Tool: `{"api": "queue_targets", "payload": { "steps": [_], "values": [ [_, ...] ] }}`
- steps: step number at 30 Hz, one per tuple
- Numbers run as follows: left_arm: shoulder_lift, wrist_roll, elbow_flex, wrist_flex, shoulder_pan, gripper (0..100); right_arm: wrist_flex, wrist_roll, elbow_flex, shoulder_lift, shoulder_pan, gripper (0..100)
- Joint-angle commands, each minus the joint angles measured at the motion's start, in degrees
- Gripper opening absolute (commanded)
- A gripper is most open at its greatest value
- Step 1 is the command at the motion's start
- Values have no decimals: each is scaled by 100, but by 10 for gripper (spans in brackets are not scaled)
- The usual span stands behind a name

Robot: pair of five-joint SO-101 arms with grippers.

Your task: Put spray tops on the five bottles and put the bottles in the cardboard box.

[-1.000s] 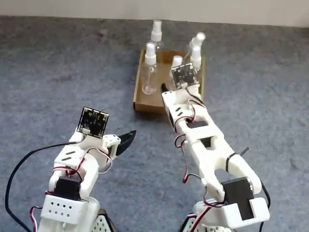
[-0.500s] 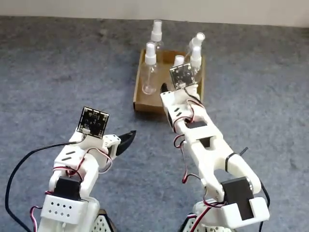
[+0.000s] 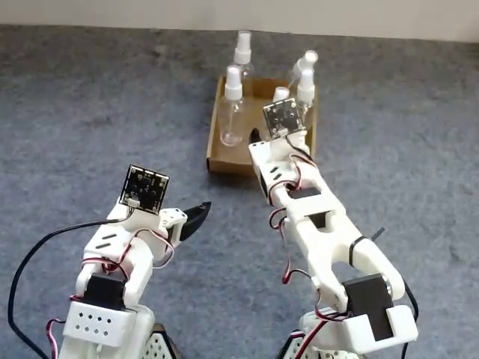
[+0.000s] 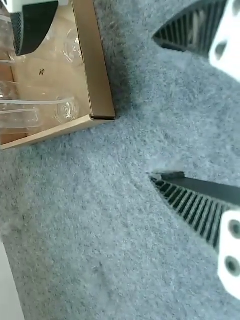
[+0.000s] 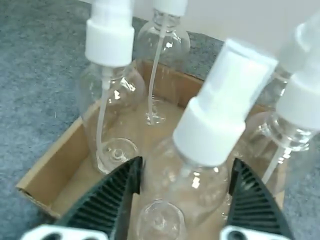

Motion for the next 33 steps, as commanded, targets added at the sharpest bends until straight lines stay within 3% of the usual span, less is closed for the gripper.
{"api": "queue_targets", "payload": {
  "steps": [1, 9, 22, 33],
  "values": [
    [-57, -53, -22, -9, -57, 319, -101, 35, -40, -92, -22, 221],
    [-57, -53, -22, -9, -57, 319, -92, 62, -40, -92, -22, 310],
    [-57, -53, -22, -9, -57, 319, -75, 70, -31, -92, -22, 310],
    [-57, -264, -22, -9, -40, 319, 646, 44, 198, -840, -48, 310]
  ]
}}
